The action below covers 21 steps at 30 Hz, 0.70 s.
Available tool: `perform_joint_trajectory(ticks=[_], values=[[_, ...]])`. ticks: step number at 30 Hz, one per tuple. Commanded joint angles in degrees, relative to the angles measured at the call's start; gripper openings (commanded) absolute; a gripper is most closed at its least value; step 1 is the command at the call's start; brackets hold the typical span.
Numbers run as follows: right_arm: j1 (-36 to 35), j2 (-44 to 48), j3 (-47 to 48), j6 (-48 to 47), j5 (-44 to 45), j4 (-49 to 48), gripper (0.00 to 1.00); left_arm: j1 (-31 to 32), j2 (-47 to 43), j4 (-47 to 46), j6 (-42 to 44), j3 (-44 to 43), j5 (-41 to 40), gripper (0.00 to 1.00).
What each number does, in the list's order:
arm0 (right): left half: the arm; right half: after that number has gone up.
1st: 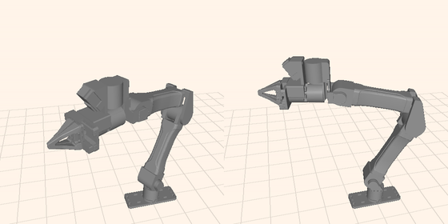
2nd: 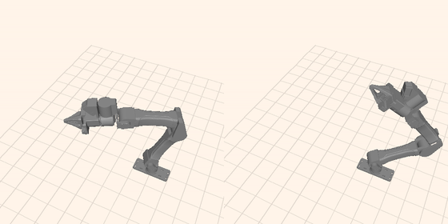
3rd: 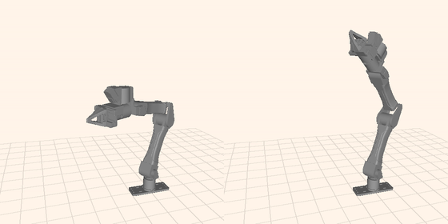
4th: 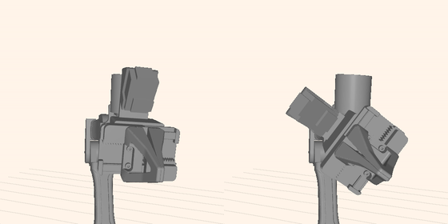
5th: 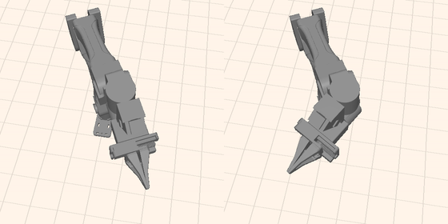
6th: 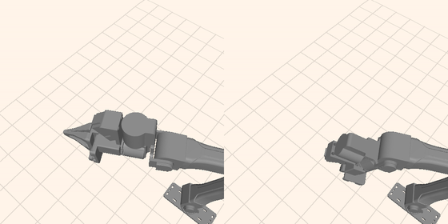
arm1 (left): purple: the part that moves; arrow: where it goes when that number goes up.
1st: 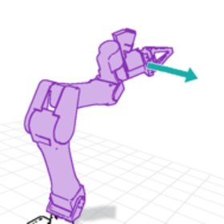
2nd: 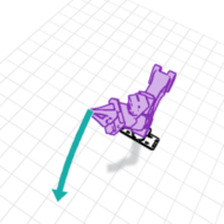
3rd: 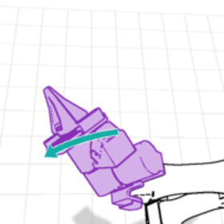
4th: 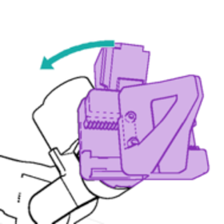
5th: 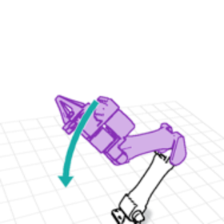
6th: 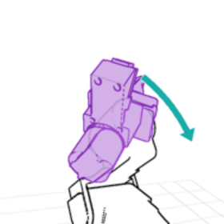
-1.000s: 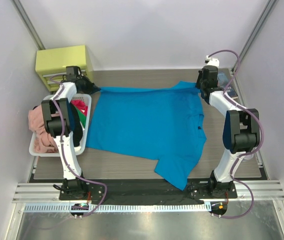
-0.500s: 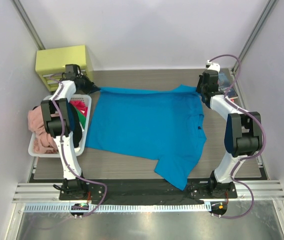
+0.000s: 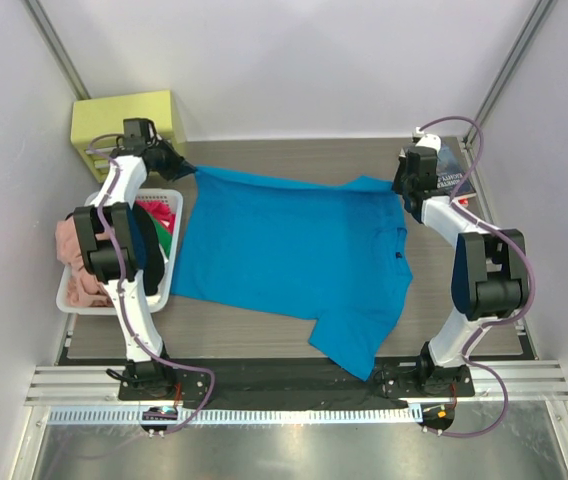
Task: Fold and stack the t-shirts
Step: Fold the flattened tshirt in 1/3 of the way
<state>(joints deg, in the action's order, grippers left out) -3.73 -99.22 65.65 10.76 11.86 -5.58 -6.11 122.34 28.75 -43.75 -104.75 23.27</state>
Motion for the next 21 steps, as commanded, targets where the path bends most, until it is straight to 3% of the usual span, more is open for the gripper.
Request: perform_joint_trajectory(ticks=[1,13,21], values=[[0.04,3.86,-0.08,0.4,0.62,-1.98,0.01,0.04,-4.92,1.83,2.52,0.77,-2.17,0.0],[0.12,6.58,-3.59,-0.3,1.5,-0.31,0.01,0.04,-6.07,10.88,9.11,1.3,-5.07,0.0],[0.12,7.9,-5.79,-0.48,1.85,-0.3,0.01,0.05,-6.33,11.24,10.78,2.45,-5.33,0.0]])
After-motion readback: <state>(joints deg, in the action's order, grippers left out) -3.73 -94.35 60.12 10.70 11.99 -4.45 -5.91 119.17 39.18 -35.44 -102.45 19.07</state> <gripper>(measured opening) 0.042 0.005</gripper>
